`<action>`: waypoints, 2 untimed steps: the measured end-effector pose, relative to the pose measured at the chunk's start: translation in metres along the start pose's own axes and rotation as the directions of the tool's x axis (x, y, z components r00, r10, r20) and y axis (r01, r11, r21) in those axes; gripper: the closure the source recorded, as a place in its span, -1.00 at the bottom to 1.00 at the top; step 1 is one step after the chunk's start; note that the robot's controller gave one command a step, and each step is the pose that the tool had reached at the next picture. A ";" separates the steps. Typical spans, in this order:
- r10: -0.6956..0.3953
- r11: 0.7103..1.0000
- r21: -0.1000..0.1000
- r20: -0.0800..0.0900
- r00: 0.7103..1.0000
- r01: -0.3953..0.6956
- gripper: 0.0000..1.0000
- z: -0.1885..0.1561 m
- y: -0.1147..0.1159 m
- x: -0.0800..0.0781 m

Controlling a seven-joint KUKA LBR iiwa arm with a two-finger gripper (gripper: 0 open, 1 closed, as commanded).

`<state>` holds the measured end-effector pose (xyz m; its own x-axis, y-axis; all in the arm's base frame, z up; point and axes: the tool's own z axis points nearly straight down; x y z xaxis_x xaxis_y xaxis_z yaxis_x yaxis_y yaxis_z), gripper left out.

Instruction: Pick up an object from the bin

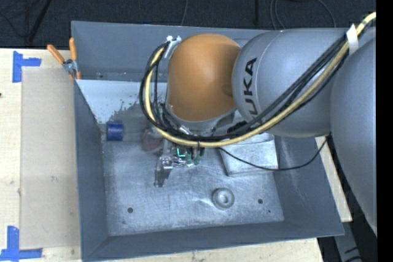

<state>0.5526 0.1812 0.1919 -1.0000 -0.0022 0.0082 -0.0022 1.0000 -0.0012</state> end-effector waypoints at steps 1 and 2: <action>-0.165 0.986 0.001 0.001 0.986 0.165 -1.00 0.083 -0.052 -0.030; -0.636 0.771 0.003 0.013 0.771 0.636 -1.00 0.119 -0.099 -0.069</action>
Offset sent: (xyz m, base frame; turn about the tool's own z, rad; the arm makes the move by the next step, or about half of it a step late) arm 0.0302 -0.0498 -0.0792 -0.1677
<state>0.6206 0.0819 0.0726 -0.7700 -0.6381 -0.0056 -0.6381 0.7700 0.0010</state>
